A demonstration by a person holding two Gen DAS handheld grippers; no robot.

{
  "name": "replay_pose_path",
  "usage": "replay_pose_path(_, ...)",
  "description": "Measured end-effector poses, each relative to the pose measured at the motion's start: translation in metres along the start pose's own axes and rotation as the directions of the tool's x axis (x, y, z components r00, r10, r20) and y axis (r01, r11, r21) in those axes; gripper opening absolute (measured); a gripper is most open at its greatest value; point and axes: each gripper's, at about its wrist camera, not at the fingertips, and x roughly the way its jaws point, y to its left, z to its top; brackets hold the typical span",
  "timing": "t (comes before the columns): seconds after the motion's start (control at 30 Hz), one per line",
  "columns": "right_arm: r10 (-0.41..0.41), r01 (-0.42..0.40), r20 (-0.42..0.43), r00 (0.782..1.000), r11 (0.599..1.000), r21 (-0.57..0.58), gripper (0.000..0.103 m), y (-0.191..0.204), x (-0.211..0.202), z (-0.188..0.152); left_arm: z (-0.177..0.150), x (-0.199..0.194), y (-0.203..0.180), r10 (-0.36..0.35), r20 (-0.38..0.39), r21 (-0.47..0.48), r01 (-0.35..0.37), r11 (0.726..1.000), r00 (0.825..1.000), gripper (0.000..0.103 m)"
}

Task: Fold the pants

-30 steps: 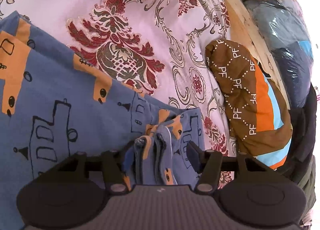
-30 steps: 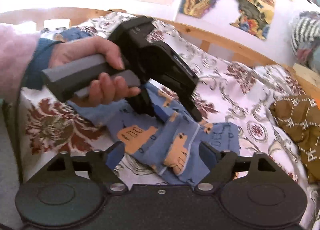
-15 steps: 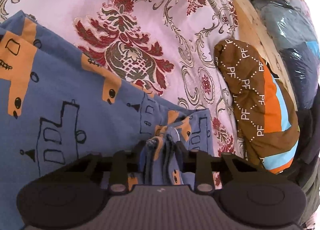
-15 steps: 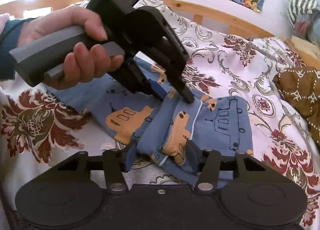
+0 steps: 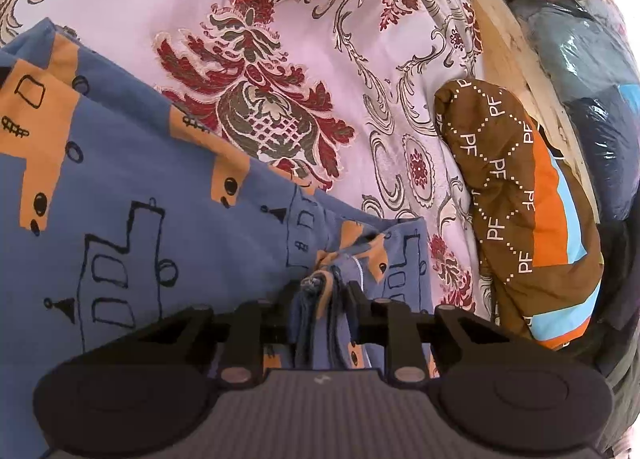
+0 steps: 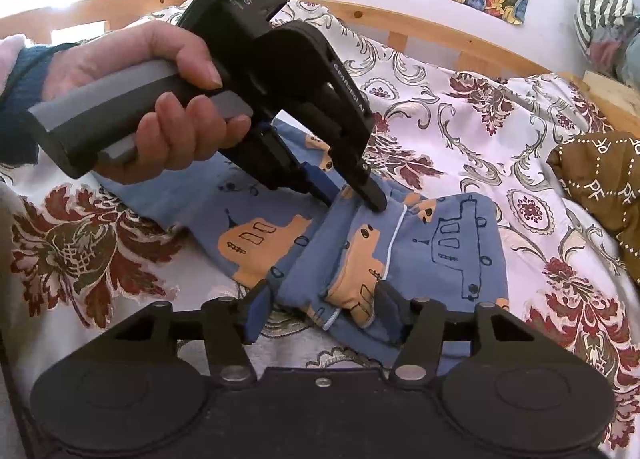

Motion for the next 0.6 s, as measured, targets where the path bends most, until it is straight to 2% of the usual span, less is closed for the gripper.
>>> replay_pose_path(0.37,0.024,-0.025,0.018,1.0,1.0,0.017,0.031,-0.0013,-0.0037,0.0002,0.0003,0.001,0.0013,0.005,-0.004,0.004,-0.005,1.0,1.0,0.021)
replay_pose_path(0.6,0.046,-0.047,0.024,0.999,0.997,0.054,0.025,-0.0081,-0.01,0.0025,-0.0008,0.0008,-0.0017,0.0,-0.006,0.013,0.0,1.0,1.0,0.012)
